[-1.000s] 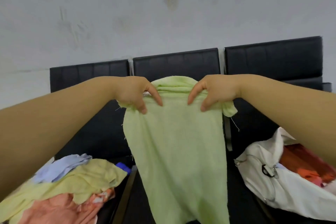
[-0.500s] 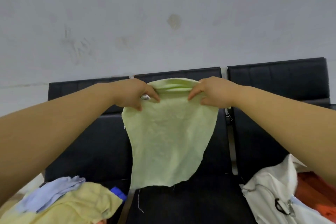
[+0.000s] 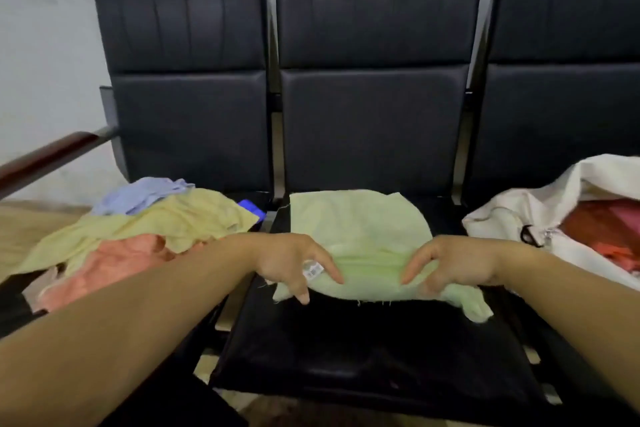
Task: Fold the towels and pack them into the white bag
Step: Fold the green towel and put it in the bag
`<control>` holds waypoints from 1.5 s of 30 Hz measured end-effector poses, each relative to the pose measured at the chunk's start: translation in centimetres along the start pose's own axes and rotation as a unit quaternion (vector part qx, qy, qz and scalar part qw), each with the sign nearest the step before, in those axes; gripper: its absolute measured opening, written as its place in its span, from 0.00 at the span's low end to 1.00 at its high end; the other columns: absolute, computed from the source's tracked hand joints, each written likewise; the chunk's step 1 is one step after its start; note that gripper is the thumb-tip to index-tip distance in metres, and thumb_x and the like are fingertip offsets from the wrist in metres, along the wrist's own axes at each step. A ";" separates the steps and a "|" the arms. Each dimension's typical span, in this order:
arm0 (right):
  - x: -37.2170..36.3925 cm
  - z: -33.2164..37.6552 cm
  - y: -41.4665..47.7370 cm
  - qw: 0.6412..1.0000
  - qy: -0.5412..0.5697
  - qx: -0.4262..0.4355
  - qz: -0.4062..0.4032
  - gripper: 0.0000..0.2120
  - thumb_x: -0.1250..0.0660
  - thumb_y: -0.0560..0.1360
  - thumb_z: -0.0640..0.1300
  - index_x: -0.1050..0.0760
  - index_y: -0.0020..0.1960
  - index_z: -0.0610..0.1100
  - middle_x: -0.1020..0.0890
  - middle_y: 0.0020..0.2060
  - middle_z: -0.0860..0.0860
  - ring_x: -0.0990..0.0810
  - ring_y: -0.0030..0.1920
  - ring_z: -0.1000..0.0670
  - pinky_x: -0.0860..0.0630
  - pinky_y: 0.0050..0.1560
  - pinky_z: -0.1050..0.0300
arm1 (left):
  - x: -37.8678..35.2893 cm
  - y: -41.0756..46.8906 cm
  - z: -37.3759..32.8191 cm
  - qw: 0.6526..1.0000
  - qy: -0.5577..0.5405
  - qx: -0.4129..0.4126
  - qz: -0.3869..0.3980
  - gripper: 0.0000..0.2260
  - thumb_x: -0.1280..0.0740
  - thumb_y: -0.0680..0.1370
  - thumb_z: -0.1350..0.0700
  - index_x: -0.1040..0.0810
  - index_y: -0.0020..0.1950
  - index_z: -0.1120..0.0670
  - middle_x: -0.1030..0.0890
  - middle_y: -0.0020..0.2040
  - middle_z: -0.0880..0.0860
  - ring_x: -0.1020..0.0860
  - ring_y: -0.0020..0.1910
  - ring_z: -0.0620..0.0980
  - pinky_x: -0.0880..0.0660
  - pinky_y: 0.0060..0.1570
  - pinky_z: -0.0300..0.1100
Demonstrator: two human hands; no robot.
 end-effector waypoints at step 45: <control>1.2 -13.3 10.4 0.909 0.160 -0.100 -0.371 0.03 0.26 0.75 0.47 0.18 0.44 0.55 0.24 0.33 0.53 0.24 0.34 0.51 0.29 0.36 0.57 | 0.3 4.8 15.6 0.962 -0.020 0.176 -0.210 0.12 0.22 0.69 0.56 0.20 0.48 0.44 0.20 0.47 0.45 0.20 0.46 0.43 0.22 0.47 0.41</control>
Point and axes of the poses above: each hand's wrist, its own y-axis towards the middle knuckle, its own x-axis out of the back of the hand, z = x × y, the point moved 9 cm from there along y, towards the middle knuckle
